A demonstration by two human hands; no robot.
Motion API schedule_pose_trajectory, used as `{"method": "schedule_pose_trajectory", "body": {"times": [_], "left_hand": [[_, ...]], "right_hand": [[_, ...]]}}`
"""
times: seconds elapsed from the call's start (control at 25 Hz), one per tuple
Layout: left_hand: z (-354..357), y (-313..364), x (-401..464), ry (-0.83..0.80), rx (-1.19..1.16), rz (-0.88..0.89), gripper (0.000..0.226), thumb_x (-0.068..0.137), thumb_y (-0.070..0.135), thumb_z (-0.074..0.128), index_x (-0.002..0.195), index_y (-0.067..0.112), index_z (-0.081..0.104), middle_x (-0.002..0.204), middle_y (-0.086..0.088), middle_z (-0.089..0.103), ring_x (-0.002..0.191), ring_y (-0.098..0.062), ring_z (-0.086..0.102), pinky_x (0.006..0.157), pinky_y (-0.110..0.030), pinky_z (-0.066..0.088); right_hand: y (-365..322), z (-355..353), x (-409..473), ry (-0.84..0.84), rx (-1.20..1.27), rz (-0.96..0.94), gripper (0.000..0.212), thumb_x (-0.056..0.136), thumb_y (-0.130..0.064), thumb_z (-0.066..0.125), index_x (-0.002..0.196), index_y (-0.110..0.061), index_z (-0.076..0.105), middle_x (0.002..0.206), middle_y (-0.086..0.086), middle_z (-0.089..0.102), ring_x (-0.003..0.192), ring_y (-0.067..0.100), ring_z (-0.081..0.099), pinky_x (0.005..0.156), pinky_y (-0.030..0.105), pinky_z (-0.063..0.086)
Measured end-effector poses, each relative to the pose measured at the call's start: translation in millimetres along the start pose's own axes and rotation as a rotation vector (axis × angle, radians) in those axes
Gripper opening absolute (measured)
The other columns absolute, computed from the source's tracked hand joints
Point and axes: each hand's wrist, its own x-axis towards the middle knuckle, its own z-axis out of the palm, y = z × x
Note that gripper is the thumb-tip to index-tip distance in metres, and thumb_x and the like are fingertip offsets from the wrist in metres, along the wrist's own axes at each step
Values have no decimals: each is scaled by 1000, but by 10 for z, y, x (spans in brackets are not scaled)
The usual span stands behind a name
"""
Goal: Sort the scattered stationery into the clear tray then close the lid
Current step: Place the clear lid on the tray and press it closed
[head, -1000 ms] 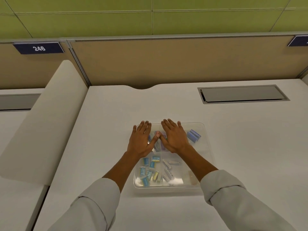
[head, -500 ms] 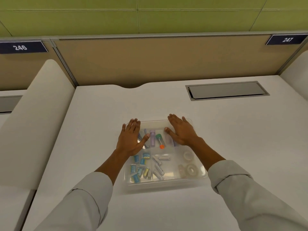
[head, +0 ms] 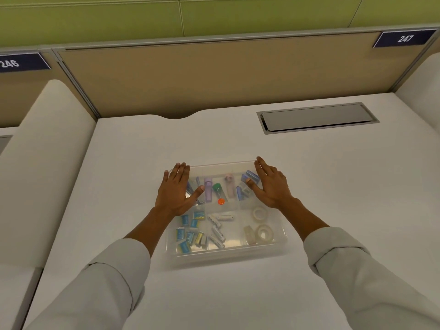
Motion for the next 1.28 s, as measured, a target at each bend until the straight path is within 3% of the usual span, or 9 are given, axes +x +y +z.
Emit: {"method": "schedule_pose_trajectory", "body": {"times": [0.2,0.32,0.52,0.64,0.84,1.04,1.28], "left_hand": [[-14,45,-10,-12,69,-14,103,79,81,5,153,10,10,161,-8,11,150,-21,5,122,-44,4],[-40,61,-32,-33,126,-38,99,82,77,1,152,7,11,161,-12,7,150,-24,2,122,-45,5],[-139,218,-247,22,104,-147,95,86,69,6,144,-2,31,155,-24,23,146,-35,17,119,-51,19],[-119,346,-590,-9,22,-173,109,78,84,14,150,1,18,159,-21,11,149,-31,7,121,-47,11],[-41,547,-1145,-99,5,-182,136,56,101,21,151,10,-12,160,-14,-14,148,-27,-16,120,-48,-3],[-9,579,-1158,-109,47,-170,144,48,103,31,150,13,-19,157,-15,-22,145,-30,-23,119,-54,-6],[9,576,-1163,-101,51,-169,148,43,105,27,150,14,-18,158,-15,-21,145,-30,-22,119,-55,-3]], "right_hand": [[30,38,-2,-19,75,5,89,89,-70,19,160,-18,6,170,-1,-2,156,27,7,123,57,17],[6,-9,-10,-51,-9,2,89,93,-72,18,160,-15,1,169,2,-9,156,25,-4,124,56,8],[-68,-78,-262,-10,-12,7,93,89,-70,12,159,-9,12,169,9,4,156,25,3,125,52,15],[-59,-18,-629,14,15,6,98,88,-76,13,158,-7,12,169,11,7,156,25,3,125,50,18],[-159,67,-1112,-59,-15,28,121,73,-94,12,159,-10,-5,168,8,-12,156,23,-10,124,55,12],[-230,161,-1201,-63,-5,64,146,52,-107,22,157,-14,-16,167,6,-21,156,26,-10,121,60,14],[-195,186,-1205,-63,2,13,154,41,-110,26,157,-18,-18,166,9,-23,155,29,-12,120,65,15]]}}
